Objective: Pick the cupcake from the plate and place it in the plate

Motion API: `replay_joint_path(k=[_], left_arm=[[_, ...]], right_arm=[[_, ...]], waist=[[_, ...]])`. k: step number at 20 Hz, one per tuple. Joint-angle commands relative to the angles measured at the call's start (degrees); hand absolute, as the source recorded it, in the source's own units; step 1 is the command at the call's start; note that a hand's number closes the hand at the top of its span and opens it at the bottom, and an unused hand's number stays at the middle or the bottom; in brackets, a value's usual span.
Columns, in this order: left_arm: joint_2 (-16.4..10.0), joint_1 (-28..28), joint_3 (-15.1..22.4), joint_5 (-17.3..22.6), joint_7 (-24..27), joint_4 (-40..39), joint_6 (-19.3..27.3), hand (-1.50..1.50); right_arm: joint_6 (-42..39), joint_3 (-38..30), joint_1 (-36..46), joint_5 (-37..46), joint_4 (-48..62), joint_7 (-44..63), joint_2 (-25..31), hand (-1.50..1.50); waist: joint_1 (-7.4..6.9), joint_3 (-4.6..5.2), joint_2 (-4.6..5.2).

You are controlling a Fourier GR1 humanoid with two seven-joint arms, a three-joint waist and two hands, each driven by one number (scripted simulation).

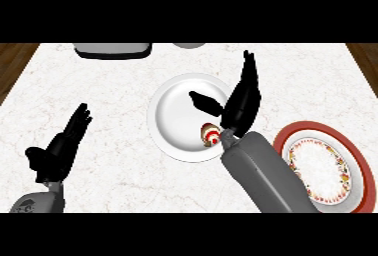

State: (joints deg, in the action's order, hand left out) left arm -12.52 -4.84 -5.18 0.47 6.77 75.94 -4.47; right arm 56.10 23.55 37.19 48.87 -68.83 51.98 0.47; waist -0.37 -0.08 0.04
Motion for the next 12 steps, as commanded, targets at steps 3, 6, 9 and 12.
replay_joint_path(k=[3, 6, 9, 12], left_arm=[[0.0, -0.4, -0.4, -0.5, -1.3, 0.0, 0.8, 0.00], [0.2, 1.9, -0.8, 0.7, -0.4, 1.0, -0.3, 0.00], [0.3, 0.1, -0.8, -0.5, -1.1, 1.1, 1.1, 0.00], [0.6, 3.0, 0.1, 0.1, -0.8, 3.6, -0.6, 0.00]], right_arm=[[9.2, 2.9, -16.4, -8.6, -15.6, -10.5, 4.3, -1.50], [5.8, 4.4, -25.5, -13.8, -27.8, -13.3, 11.4, -1.50], [7.5, 7.8, -33.1, -20.8, -31.1, -22.4, 16.4, -1.50], [8.1, 7.2, -37.3, -32.2, -33.9, -32.4, 21.9, -1.50]], waist=[[1.20, -0.01, -0.09], [1.26, 0.01, -0.25], [0.82, -0.01, -0.07], [0.42, -0.06, -0.05]])
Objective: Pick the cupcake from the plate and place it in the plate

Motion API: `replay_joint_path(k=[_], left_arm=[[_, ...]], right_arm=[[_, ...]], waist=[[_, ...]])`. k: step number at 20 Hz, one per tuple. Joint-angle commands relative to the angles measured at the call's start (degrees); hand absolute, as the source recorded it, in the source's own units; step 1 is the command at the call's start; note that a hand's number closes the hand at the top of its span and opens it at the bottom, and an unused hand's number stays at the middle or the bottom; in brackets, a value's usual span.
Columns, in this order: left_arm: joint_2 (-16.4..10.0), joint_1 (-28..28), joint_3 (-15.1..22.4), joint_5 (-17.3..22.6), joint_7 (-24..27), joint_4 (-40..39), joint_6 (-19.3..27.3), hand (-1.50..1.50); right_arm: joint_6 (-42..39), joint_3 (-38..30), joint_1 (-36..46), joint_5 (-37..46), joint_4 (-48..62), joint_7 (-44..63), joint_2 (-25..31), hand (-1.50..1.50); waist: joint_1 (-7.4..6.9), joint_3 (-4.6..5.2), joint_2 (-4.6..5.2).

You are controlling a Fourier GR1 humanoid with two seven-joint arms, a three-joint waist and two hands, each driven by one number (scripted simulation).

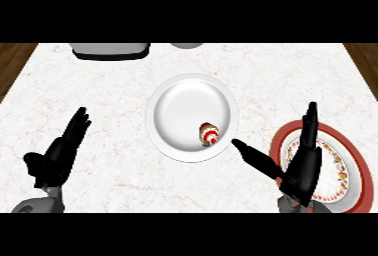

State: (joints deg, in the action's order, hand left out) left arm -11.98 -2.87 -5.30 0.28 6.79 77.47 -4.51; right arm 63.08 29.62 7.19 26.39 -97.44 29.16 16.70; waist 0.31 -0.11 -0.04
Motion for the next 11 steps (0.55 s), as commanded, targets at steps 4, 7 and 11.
replay_joint_path(k=[4, 7, 11], left_arm=[[1.8, 0.9, 1.7, -1.7, -2.8, 3.5, 1.4, 0.00], [0.7, 2.1, 0.2, -1.3, -1.2, 3.0, 0.5, 0.00], [0.1, 0.4, -1.2, 0.3, -0.8, 1.8, -1.3, 0.00]], right_arm=[[-3.5, -1.1, -11.3, -19.0, -5.4, -21.2, 7.2, -1.50], [-8.0, -6.5, -12.6, -25.4, -0.6, -29.4, 5.8, -1.50], [-10.8, -9.7, -19.4, -28.2, 1.7, -41.2, 3.4, -1.50]], waist=[[-0.19, 0.00, 0.01], [-0.30, 0.03, 0.01], [-0.06, 0.05, -0.01]])
